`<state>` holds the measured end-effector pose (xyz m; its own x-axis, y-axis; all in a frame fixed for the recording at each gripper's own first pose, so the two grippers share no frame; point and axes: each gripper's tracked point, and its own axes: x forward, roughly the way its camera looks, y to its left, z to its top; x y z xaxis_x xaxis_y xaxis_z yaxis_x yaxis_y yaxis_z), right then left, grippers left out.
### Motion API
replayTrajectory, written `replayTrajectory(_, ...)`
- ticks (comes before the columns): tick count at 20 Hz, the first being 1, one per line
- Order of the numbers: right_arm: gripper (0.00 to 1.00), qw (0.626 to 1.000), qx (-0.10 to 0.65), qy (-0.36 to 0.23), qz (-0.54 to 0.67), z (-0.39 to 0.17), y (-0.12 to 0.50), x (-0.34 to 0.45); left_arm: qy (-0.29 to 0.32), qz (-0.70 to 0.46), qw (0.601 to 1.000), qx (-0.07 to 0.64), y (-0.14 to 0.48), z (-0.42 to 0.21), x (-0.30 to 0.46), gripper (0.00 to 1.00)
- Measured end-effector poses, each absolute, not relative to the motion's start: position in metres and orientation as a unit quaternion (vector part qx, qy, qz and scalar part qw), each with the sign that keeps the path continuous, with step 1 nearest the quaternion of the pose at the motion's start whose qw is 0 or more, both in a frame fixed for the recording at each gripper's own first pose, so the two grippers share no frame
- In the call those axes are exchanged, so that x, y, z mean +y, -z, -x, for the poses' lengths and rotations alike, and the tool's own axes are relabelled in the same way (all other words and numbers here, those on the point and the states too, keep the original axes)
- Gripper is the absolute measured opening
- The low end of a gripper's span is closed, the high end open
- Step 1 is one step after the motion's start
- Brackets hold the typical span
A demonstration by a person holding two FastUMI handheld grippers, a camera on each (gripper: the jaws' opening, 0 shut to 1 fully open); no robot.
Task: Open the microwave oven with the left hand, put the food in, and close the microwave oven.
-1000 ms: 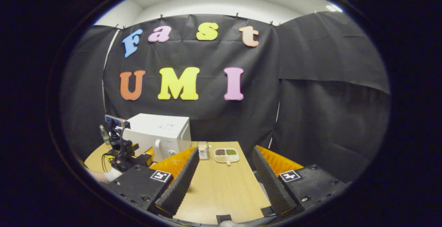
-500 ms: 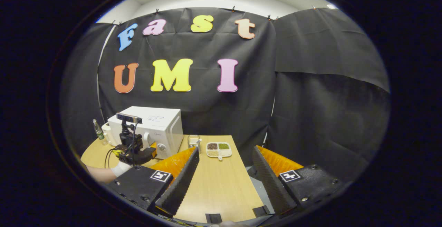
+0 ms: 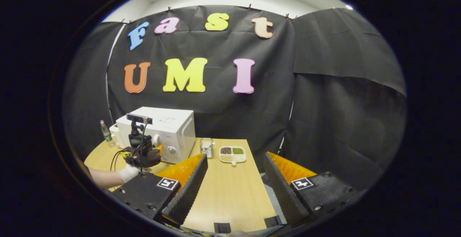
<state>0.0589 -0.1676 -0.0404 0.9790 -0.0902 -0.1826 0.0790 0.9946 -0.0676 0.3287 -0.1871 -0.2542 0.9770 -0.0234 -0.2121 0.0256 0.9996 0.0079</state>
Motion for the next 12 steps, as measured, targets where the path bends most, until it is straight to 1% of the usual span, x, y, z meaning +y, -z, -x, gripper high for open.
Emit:
replayTrajectory(1,0.99,0.994,0.095,0.042,0.029,-0.057,0.043,-0.167,0.01,-0.007,0.994,0.105,0.255,-0.329,-0.187,0.19)
replayTrajectory(2,0.99,0.994,0.097,0.042,0.028,-0.055,0.044,-0.168,0.01,-0.008,0.994,0.107,0.255,-0.328,-0.186,0.15)
replayTrajectory(4,0.99,0.994,0.097,0.046,0.029,-0.05,0.044,-0.17,0.011,-0.012,0.994,0.105,0.255,-0.326,-0.185,0.15)
replayTrajectory(5,0.99,0.994,0.097,0.049,0.031,-0.049,0.044,-0.17,0.015,-0.008,0.994,0.108,0.255,-0.326,-0.185,0.05)
replayTrajectory(6,0.99,0.994,0.097,0.05,0.032,-0.047,0.043,-0.172,0.017,-0.007,0.994,0.109,0.255,-0.326,-0.185,0.12)
replayTrajectory(12,0.99,0.994,0.089,0.047,0.031,-0.042,0.036,-0.167,0.024,-0.005,0.992,0.122,0.256,-0.324,-0.184,0.13)
